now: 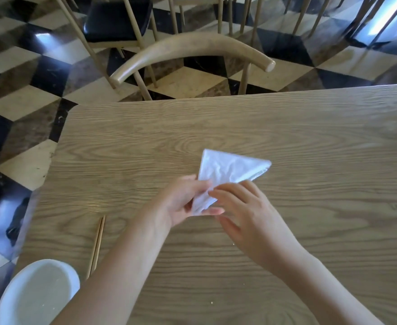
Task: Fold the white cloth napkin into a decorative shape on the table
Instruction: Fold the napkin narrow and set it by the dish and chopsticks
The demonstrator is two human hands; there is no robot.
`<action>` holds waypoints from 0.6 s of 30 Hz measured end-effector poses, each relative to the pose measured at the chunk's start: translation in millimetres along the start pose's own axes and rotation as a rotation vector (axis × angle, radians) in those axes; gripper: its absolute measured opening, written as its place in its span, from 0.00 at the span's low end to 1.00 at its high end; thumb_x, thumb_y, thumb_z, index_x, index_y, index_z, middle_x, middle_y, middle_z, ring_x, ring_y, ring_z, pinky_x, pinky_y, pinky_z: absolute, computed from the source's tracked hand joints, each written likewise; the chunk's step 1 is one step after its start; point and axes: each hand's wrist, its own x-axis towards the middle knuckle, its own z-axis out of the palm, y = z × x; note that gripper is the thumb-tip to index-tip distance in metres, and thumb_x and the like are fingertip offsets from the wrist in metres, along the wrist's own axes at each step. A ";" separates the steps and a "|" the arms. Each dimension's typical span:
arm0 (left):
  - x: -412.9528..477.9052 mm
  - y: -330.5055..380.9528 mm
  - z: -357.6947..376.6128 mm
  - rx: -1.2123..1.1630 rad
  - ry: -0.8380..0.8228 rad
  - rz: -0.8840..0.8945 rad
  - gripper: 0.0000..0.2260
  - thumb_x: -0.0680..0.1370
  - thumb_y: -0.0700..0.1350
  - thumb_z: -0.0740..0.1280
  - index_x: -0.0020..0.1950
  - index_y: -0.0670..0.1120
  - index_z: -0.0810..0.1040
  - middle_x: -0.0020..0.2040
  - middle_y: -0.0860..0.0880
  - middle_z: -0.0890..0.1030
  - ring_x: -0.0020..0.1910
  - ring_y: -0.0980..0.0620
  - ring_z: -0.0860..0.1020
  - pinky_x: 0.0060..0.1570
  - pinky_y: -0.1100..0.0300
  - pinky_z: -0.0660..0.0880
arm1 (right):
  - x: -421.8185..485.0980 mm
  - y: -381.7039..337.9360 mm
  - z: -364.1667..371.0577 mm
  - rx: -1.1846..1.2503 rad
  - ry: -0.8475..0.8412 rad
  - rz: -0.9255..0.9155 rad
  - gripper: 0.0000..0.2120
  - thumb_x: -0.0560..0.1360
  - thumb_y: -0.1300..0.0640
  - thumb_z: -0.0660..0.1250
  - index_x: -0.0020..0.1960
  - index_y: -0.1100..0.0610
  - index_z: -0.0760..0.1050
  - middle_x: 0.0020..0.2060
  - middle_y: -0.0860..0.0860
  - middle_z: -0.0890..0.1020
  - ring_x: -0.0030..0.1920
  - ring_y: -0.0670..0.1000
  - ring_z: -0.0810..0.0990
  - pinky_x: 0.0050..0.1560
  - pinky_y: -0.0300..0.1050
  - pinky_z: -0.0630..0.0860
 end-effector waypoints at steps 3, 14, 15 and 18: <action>11.1 -18.7 -23.6 0.265 0.163 -0.021 0.06 0.78 0.37 0.62 0.53 0.37 0.75 0.40 0.41 0.80 0.32 0.51 0.81 0.32 0.55 0.81 | -10.9 23.1 15.7 0.059 0.025 0.103 0.14 0.70 0.60 0.63 0.55 0.57 0.77 0.50 0.50 0.81 0.51 0.52 0.74 0.53 0.46 0.72; 11.1 -56.6 -43.6 0.608 0.526 0.367 0.11 0.74 0.37 0.67 0.56 0.43 0.77 0.46 0.49 0.79 0.40 0.53 0.79 0.39 0.52 0.81 | 4.9 102.8 22.1 -0.063 0.198 0.204 0.10 0.71 0.64 0.70 0.52 0.57 0.79 0.45 0.50 0.83 0.44 0.56 0.75 0.45 0.48 0.75; 11.9 -60.9 -44.2 0.630 0.549 0.402 0.12 0.74 0.39 0.68 0.56 0.43 0.77 0.47 0.48 0.79 0.42 0.52 0.79 0.42 0.50 0.80 | 5.4 106.3 21.6 -0.057 0.224 0.198 0.08 0.71 0.64 0.69 0.50 0.57 0.80 0.43 0.50 0.83 0.43 0.55 0.75 0.43 0.46 0.75; 15.6 -74.5 -43.6 0.737 0.606 0.510 0.13 0.73 0.41 0.70 0.57 0.44 0.76 0.50 0.48 0.79 0.47 0.51 0.77 0.47 0.55 0.75 | 4.6 118.3 21.6 -0.092 0.269 0.143 0.07 0.73 0.62 0.67 0.48 0.56 0.82 0.41 0.49 0.84 0.42 0.53 0.74 0.40 0.45 0.74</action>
